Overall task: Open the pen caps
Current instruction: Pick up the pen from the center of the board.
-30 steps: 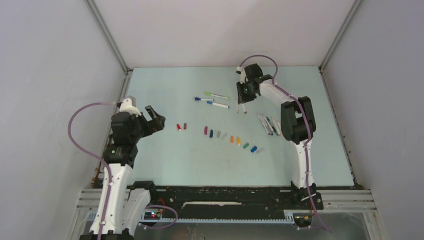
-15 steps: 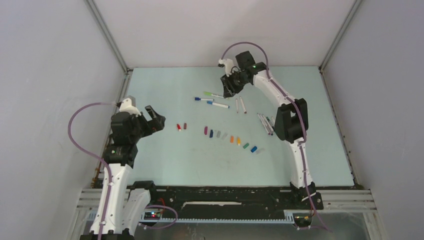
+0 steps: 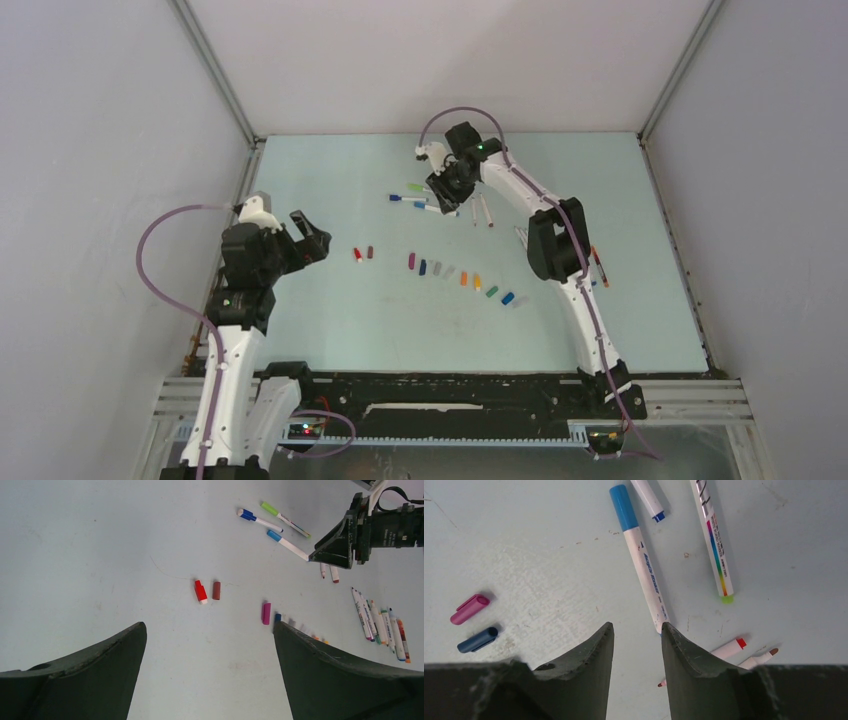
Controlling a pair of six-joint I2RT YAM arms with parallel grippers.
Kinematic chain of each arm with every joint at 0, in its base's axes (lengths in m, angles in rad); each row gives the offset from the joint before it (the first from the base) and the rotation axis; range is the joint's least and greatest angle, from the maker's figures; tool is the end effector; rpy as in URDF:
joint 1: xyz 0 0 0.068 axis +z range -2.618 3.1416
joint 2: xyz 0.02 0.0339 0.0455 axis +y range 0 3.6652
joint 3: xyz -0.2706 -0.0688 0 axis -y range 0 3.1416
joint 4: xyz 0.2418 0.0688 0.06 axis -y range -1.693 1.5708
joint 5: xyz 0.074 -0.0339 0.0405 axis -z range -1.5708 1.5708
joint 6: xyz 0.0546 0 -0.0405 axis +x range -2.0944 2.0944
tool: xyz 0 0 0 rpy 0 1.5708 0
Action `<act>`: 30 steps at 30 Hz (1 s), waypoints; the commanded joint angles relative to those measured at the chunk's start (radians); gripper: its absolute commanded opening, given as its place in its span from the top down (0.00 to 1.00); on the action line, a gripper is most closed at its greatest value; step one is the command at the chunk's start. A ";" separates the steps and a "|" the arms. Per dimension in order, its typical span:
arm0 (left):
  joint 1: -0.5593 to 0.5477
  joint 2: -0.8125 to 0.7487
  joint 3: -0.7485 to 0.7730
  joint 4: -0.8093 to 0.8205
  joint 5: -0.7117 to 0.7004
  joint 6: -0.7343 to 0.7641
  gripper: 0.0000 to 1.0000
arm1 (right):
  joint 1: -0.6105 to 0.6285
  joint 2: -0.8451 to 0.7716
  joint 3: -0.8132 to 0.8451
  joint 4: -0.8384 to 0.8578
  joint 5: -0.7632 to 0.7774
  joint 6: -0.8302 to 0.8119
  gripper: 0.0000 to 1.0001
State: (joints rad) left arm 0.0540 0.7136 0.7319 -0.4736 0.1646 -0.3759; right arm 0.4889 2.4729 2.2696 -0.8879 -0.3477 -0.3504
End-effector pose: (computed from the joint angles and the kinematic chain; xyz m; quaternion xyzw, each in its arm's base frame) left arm 0.1712 0.0003 0.2988 -0.1379 0.8354 -0.1534 0.5095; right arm 0.4672 0.2696 0.1800 -0.4273 0.8570 0.1838 0.2217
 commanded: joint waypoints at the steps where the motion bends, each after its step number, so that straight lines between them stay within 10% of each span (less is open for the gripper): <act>1: 0.013 0.000 0.015 0.035 0.023 -0.003 0.00 | 0.019 0.030 0.073 0.024 0.081 -0.015 0.58; 30: 0.017 0.005 0.014 0.033 0.036 -0.005 0.00 | 0.065 0.042 0.000 -0.027 0.122 -0.126 0.89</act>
State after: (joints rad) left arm 0.0597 0.7223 0.7319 -0.4732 0.1753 -0.3763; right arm 0.5438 2.5732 2.3314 -0.8768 -0.2180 -0.4442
